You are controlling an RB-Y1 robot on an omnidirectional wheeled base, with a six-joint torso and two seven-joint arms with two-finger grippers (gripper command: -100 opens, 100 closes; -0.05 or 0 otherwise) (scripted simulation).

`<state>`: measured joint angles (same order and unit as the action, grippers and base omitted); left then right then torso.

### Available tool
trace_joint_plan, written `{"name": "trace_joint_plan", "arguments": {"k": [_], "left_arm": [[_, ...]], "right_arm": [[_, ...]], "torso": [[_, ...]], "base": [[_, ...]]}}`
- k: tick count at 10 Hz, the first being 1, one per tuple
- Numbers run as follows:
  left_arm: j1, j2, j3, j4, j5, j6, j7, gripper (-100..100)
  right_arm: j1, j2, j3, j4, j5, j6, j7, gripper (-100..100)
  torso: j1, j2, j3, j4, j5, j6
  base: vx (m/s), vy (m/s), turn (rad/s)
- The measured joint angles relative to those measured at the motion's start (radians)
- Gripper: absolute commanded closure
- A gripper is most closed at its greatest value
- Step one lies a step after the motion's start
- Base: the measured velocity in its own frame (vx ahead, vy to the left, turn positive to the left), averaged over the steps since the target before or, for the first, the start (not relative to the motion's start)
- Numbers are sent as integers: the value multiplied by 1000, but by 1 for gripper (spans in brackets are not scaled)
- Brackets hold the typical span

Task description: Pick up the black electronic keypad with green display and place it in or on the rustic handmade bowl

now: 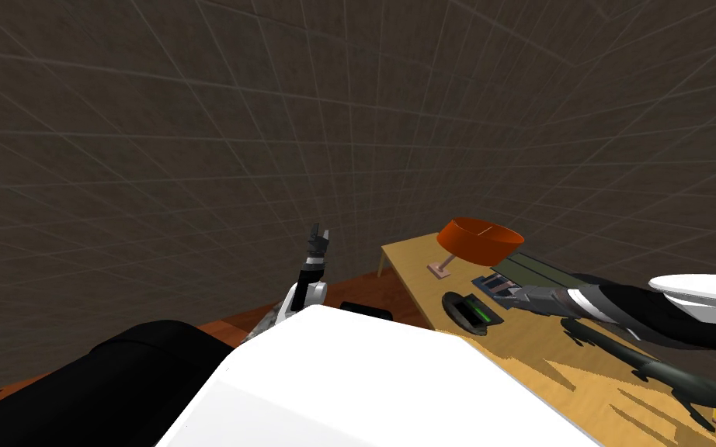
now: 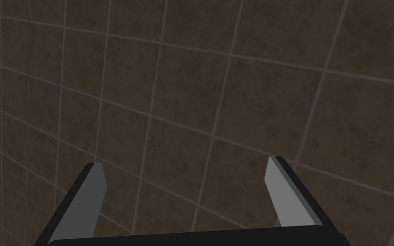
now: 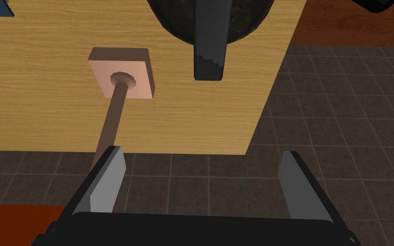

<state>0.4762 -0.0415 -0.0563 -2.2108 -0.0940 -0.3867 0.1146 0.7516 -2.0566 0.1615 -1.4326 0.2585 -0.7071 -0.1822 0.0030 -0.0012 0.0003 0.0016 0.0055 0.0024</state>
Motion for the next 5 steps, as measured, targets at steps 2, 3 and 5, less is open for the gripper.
{"name": "trace_joint_plan", "arguments": {"k": [2,3,5], "left_arm": [[0,0,0,0,0,0,0,0],[0,0,0,0,0,0,0,0],[0,0,0,0,0,0,0,0]], "right_arm": [[-25,-23,21,-7,-14,-4,-1,-100],[-44,-44,31,-9,-24,-14,-8,-100],[-70,-83,49,-17,-40,-31,-23,-100]], "torso": [[0,0,0,0,0,0],[0,0,0,0,0,0],[-1,1,1,0,0,0]], "base": [[-12,-16,-85],[-24,-27,-103],[-17,-12,-13]]}}
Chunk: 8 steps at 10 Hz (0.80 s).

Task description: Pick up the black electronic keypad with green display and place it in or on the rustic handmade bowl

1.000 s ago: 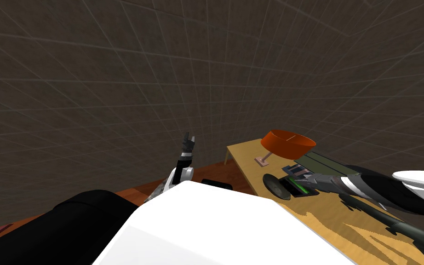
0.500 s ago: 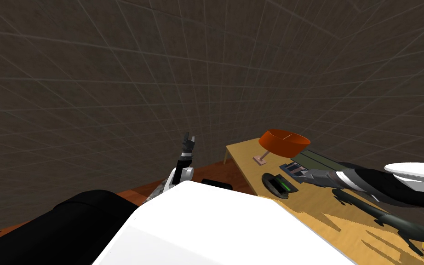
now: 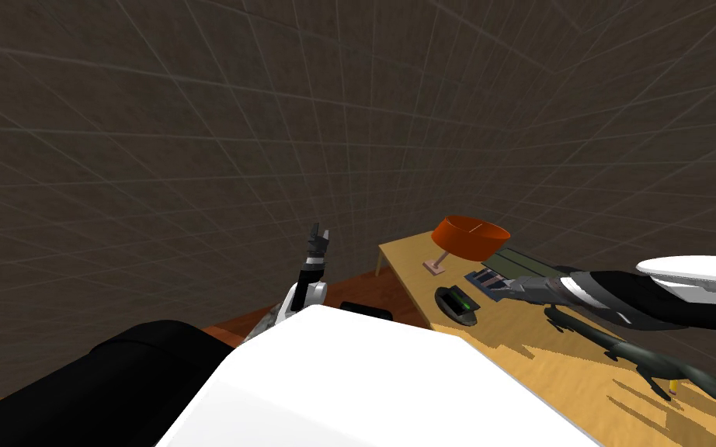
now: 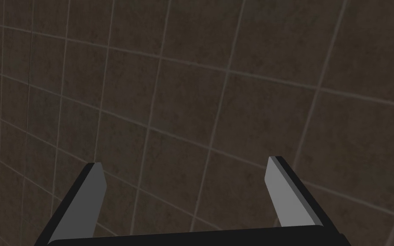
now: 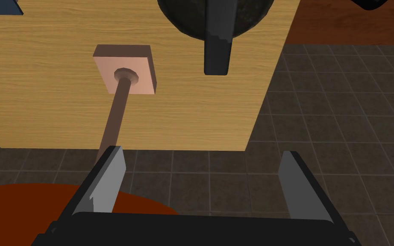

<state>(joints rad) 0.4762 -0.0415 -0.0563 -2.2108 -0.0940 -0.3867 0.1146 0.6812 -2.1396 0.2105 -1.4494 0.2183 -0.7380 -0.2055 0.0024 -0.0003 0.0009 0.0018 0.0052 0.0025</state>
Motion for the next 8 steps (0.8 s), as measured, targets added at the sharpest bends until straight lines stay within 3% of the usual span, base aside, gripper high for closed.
{"name": "trace_joint_plan", "arguments": {"k": [2,3,8], "left_arm": [[0,0,0,0,0,0,0,0],[0,0,0,0,0,0,0,0],[0,0,0,0,0,0,0,0]], "right_arm": [[45,-16,-67,19,1,-20,-14,-100],[48,-17,-72,21,1,-24,-17,0],[47,-17,-72,21,1,-23,-16,0]], "torso": [[0,-1,0,0,0,0],[1,-1,0,0,0,0],[1,-1,-1,0,0,0]], "base": [[-11,-10,-40],[0,0,0],[0,0,0]]}}
